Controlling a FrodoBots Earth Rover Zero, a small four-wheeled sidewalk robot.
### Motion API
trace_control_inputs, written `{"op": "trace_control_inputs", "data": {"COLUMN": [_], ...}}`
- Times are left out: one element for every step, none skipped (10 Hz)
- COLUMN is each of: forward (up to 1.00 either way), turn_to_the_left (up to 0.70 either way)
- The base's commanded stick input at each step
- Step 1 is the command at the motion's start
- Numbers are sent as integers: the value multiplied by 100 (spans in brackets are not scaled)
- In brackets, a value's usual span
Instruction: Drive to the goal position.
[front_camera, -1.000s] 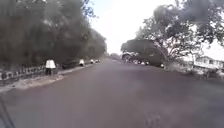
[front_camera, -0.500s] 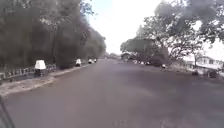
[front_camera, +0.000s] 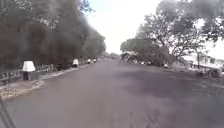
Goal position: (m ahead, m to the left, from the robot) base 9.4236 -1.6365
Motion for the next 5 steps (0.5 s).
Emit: {"op": "trace_control_inputs", "data": {"forward": [85,85,85,85,85], "turn_to_the_left": [5,7,8,2,1]}}
